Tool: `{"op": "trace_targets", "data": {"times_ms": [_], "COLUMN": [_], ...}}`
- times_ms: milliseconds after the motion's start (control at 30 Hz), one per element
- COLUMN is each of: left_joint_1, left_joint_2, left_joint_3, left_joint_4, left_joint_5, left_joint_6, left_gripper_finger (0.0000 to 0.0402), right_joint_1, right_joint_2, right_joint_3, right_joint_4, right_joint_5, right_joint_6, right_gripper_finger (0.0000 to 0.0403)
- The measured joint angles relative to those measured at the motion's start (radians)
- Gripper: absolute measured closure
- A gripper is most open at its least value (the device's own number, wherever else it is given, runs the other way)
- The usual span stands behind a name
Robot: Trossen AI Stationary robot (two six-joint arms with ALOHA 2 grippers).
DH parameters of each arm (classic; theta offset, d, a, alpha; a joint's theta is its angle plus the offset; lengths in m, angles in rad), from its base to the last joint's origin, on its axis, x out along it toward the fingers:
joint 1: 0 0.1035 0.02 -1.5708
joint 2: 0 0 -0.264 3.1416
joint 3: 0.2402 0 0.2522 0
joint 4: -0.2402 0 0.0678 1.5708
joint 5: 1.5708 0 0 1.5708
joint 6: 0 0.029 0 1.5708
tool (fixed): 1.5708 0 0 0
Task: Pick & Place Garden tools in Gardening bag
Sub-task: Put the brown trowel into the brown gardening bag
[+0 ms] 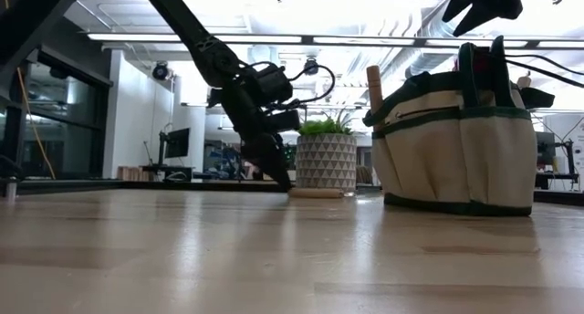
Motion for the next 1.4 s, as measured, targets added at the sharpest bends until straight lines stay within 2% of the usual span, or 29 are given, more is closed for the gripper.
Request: {"op": "trace_targets", "data": {"times_ms": [233, 567, 667, 900, 1100, 1400], "left_joint_1": [0.000, 0.001, 0.000, 0.000, 0.000, 0.000], "left_joint_2": [-0.029, -0.117, -0.151, -0.250, -0.328, -0.367], "left_joint_3": [-0.001, -0.001, -0.001, -0.001, 0.000, 0.000], "left_joint_4": [-0.094, -0.378, -0.419, -0.405, -0.415, -0.418], "left_joint_5": [-0.005, -0.003, 0.028, 0.050, 0.049, 0.033], "left_joint_6": [-0.025, -0.058, -0.058, -0.102, -0.181, -0.288], "left_gripper_finger": [0.0400, 0.0401, 0.0401, 0.0401, 0.0401, 0.0401], "right_joint_1": [0.000, 0.000, 0.000, 0.000, 0.000, 0.000], "right_joint_2": [0.000, 0.000, 0.000, 0.000, 0.000, 0.002], "right_joint_3": [0.000, 0.000, 0.000, 0.000, 0.000, 0.000], "right_joint_4": [0.000, 0.000, 0.000, 0.000, 0.009, 0.163], "right_joint_5": [0.000, 0.000, 0.000, 0.001, 0.000, 0.000], "right_joint_6": [0.000, 0.000, 0.000, -0.009, -0.120, -0.047], "right_gripper_finger": [0.0165, 0.0165, 0.0165, 0.0165, 0.0165, 0.0165]}}
